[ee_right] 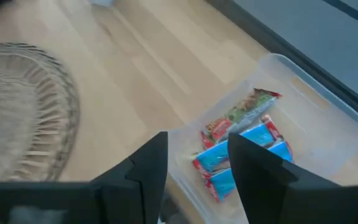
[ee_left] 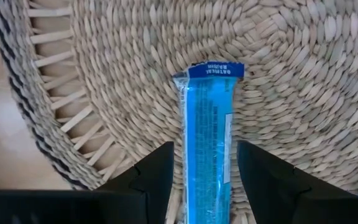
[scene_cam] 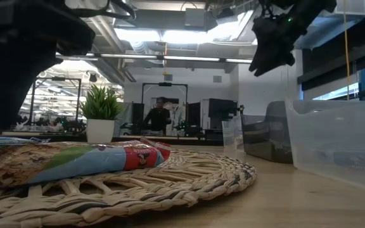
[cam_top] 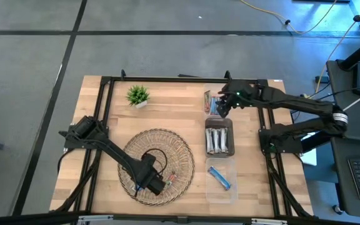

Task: Pick and place Granola Bars by type
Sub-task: Put the blue granola bar into the bottom transparent bin

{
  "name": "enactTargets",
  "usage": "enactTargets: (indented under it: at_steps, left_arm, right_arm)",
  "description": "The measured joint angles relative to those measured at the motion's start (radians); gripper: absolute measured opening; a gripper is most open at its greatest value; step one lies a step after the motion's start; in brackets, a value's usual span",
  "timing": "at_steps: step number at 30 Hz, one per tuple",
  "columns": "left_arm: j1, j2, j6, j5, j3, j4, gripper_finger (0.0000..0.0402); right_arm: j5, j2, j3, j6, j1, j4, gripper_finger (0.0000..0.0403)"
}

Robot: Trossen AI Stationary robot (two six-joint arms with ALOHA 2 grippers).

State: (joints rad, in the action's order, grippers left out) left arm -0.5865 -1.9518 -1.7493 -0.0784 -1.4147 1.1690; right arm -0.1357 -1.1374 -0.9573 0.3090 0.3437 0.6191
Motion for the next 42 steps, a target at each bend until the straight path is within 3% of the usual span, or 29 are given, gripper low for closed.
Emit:
enactTargets:
  at_steps: [14, 21, 29, 38, 42]
  left_arm:
    - [-0.001, 0.000, -0.018, -0.036, 0.001, -0.010, 0.0168]
    - [-0.001, 0.000, 0.062, -0.051, 0.001, -0.012, 0.0168]
    - [-0.001, 0.000, 0.007, -0.061, 0.001, -0.013, 0.0171]
    - [-0.003, 0.000, 0.006, -0.048, 0.001, -0.023, 0.0236]
    - [-0.003, 0.000, 0.025, -0.051, 0.001, -0.055, 0.0246]
  right_arm:
    - [0.008, 0.017, 0.000, 0.001, -0.049, 0.014, 0.0170]
    - [0.008, 0.017, 0.000, 0.001, -0.051, 0.014, 0.0170]
    - [0.008, 0.017, 0.000, 0.002, -0.051, 0.014, 0.0170]
    - [0.008, 0.017, 0.000, 0.003, -0.051, 0.014, 0.0170]
    - [0.008, 0.017, 0.000, 0.004, -0.051, 0.014, 0.0170]
